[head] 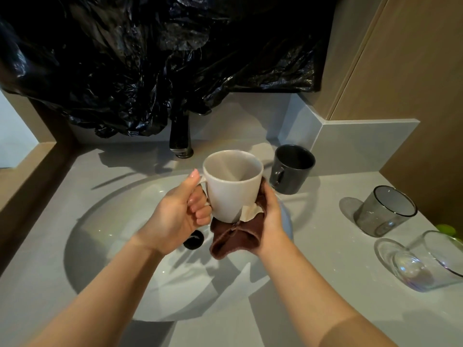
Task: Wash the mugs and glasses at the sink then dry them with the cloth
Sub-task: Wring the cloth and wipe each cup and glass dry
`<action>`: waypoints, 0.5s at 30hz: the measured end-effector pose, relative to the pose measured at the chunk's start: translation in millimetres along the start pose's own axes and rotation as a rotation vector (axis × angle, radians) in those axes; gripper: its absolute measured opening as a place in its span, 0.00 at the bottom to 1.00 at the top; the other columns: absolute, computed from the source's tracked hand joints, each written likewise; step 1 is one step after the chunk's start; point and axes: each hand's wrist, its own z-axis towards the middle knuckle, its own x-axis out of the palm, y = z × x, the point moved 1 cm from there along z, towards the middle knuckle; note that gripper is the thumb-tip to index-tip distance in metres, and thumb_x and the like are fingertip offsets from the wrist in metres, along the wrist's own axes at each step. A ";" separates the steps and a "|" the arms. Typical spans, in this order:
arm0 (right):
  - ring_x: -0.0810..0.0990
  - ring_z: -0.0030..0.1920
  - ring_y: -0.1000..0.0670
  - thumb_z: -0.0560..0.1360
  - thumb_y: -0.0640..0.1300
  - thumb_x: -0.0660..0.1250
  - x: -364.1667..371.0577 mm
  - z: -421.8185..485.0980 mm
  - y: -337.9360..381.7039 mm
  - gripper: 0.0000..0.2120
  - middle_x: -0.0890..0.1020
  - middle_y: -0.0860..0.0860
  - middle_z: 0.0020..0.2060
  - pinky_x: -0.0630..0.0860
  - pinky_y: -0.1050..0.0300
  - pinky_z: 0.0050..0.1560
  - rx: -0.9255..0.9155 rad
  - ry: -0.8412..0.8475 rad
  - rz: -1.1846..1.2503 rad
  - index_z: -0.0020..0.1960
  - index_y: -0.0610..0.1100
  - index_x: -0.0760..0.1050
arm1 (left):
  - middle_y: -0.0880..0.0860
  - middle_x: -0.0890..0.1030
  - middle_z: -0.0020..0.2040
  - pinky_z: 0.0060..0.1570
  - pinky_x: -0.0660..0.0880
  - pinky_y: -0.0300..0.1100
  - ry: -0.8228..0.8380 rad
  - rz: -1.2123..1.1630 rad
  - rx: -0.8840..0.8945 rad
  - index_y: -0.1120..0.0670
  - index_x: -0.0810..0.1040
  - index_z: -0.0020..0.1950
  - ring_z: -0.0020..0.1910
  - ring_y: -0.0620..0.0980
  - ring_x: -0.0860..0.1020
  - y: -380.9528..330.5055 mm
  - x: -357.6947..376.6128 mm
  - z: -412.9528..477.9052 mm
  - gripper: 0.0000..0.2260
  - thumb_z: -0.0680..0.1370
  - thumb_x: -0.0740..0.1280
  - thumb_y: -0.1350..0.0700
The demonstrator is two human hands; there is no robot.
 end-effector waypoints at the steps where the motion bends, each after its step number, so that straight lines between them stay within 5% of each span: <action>1: 0.80 0.27 0.44 0.76 0.57 0.61 0.4 -2.8 0.0 0.19 0.79 0.44 0.21 0.75 0.56 0.29 0.024 -0.008 -0.023 0.39 0.42 0.76 | 0.50 0.59 0.26 0.26 0.62 0.38 -0.010 0.022 0.007 0.52 0.62 0.24 0.26 0.47 0.61 0.4 -0.9 0.0 0.21 0.72 0.61 0.43; 4: 0.77 0.33 0.44 0.75 0.59 0.63 0.8 -0.1 -1.1 0.20 0.79 0.45 0.21 0.71 0.57 0.29 0.121 -0.059 -0.118 0.43 0.41 0.77 | 0.54 0.69 0.28 0.29 0.68 0.40 0.015 0.216 0.035 0.55 0.68 0.32 0.28 0.50 0.72 -6.3 -10.2 -0.4 0.18 0.79 0.58 0.48; 8: 0.77 0.25 0.46 0.72 0.56 0.70 -0.9 8.8 -4.7 0.18 0.79 0.45 0.27 0.74 0.60 0.27 0.133 -0.132 -0.026 0.50 0.42 0.76 | 0.55 0.78 0.32 0.35 0.75 0.43 0.001 0.586 0.049 0.64 0.73 0.45 0.38 0.52 0.81 -18.6 -17.4 -6.2 0.17 0.84 0.52 0.53; 11: 0.76 0.32 0.43 0.74 0.63 0.62 1.8 5.8 -11.8 0.26 0.79 0.41 0.35 0.75 0.55 0.34 0.158 0.001 0.050 0.55 0.40 0.77 | 0.53 0.75 0.28 0.36 0.75 0.42 0.023 0.493 0.081 0.60 0.69 0.36 0.38 0.53 0.80 -15.3 0.1 -11.2 0.18 0.83 0.53 0.54; 15: 0.79 0.33 0.43 0.74 0.68 0.56 1.1 1.8 -15.1 0.35 0.78 0.39 0.36 0.76 0.53 0.40 0.207 0.165 0.027 0.48 0.36 0.82 | 0.52 0.72 0.25 0.35 0.75 0.42 -0.102 0.411 0.141 0.56 0.67 0.36 0.38 0.55 0.80 -1.3 9.6 -9.5 0.17 0.84 0.52 0.53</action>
